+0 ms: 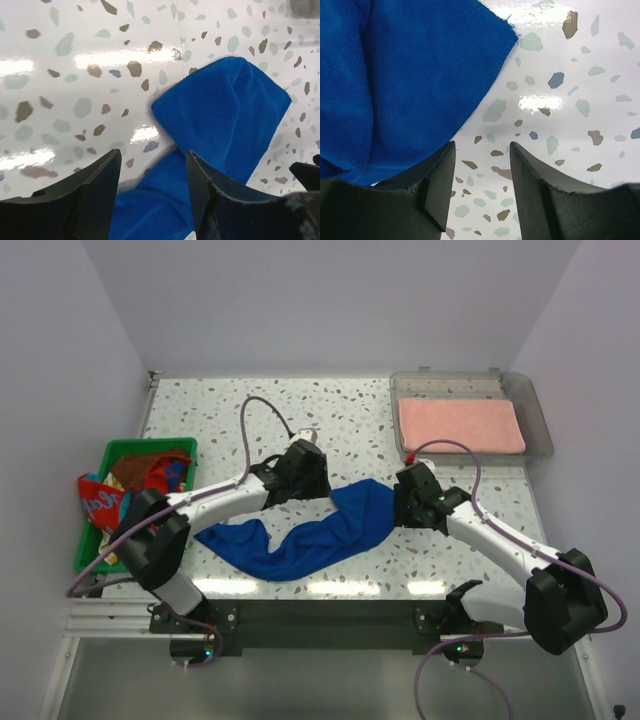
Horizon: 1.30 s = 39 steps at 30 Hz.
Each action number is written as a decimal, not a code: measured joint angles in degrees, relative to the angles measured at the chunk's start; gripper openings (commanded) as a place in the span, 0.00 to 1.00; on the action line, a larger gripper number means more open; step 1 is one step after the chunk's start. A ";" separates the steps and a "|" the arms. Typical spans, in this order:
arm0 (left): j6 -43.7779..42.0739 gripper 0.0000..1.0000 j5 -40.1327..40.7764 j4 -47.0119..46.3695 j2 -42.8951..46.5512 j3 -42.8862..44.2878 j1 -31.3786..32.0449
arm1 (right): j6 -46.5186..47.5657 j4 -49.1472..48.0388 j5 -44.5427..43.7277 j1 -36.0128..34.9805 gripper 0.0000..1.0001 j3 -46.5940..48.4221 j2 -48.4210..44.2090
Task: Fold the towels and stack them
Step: Flatten out the crumpled towel
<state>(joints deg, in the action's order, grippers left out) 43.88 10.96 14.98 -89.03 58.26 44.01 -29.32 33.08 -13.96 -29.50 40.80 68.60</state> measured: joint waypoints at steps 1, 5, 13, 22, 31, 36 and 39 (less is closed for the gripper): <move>0.17 0.58 -1.14 -0.46 -2.60 1.11 -0.37 | 0.22 -0.13 0.15 0.00 0.51 0.00 0.20; 1.25 0.54 -4.57 -0.63 -11.15 5.88 -0.57 | 0.66 -0.20 0.50 0.00 0.51 0.02 0.52; 4.59 0.32 -7.93 -1.14 -19.61 10.05 -0.87 | 1.29 -0.20 0.61 0.00 0.51 0.02 0.52; 1.33 0.00 -0.74 8.35 -22.40 19.58 -0.85 | 1.64 -0.13 0.57 0.02 0.51 0.02 0.20; -11.30 0.87 28.61 24.11 -23.89 45.68 -1.88 | 2.38 0.00 0.11 0.02 0.53 0.35 -0.74; -16.11 0.96 29.09 21.62 -23.76 41.66 -2.75 | 3.21 -0.04 0.15 0.04 0.52 1.49 0.33; -16.48 0.92 25.83 21.07 -22.82 36.39 -2.73 | 4.37 -0.22 0.13 0.07 0.50 3.76 3.10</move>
<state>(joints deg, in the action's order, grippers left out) 27.40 36.80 36.05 -111.85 94.65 41.28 -24.95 32.86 -13.82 -29.43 44.56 71.70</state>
